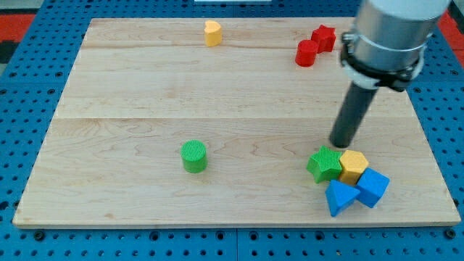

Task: Move the green star to the top left of the blue triangle

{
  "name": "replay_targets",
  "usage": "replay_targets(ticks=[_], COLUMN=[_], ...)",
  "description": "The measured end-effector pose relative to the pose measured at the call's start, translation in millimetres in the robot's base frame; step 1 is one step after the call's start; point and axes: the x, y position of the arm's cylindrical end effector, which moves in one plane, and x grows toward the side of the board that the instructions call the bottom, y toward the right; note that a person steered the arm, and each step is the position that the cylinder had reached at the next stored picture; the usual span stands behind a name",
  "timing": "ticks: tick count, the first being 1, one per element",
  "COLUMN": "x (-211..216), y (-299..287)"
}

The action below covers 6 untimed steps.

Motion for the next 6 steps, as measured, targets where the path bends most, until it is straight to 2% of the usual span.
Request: replay_targets(ticks=[1, 3, 5, 6], x=[13, 52, 61, 61], y=[-8, 13, -1, -30])
